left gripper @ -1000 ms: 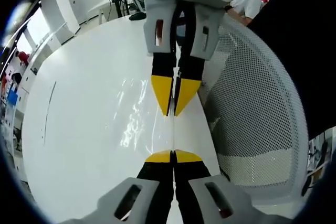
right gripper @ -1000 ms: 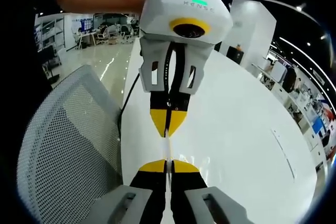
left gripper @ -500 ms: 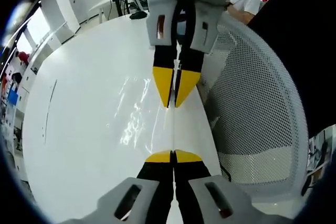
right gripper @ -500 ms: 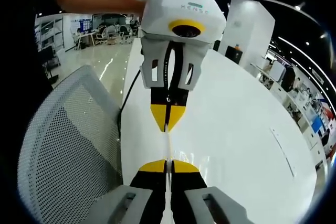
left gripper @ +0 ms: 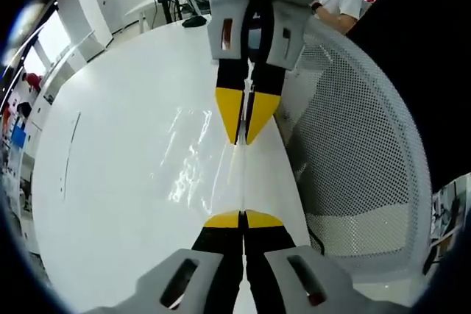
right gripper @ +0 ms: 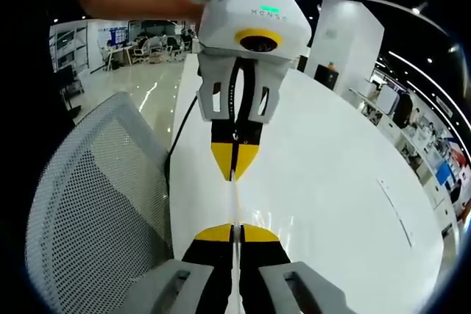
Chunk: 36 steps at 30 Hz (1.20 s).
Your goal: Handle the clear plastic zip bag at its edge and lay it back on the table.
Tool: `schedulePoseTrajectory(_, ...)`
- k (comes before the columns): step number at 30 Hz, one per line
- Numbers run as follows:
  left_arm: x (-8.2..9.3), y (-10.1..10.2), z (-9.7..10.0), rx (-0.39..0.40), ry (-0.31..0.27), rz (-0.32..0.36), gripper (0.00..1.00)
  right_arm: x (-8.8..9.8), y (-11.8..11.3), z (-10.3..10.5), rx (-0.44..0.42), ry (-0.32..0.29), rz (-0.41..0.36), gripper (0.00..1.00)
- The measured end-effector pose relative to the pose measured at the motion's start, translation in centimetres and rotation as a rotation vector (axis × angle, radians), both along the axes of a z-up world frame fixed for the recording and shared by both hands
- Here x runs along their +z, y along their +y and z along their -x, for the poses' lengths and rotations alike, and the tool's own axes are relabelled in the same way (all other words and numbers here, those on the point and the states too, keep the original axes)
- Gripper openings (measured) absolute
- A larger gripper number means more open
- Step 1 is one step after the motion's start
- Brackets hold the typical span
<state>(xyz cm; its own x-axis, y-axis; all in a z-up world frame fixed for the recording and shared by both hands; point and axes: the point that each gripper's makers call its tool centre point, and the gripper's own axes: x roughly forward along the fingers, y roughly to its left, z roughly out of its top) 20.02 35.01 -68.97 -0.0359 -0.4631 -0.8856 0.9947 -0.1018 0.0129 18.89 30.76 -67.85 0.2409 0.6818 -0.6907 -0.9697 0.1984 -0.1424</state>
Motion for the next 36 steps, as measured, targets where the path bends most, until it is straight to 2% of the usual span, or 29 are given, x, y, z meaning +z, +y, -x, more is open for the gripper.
schedulePoseTrajectory(36,0.31,0.15,0.02,0.004,0.009,0.013,0.00,0.23,-0.71,0.00,-0.020,0.000,-0.017,0.00)
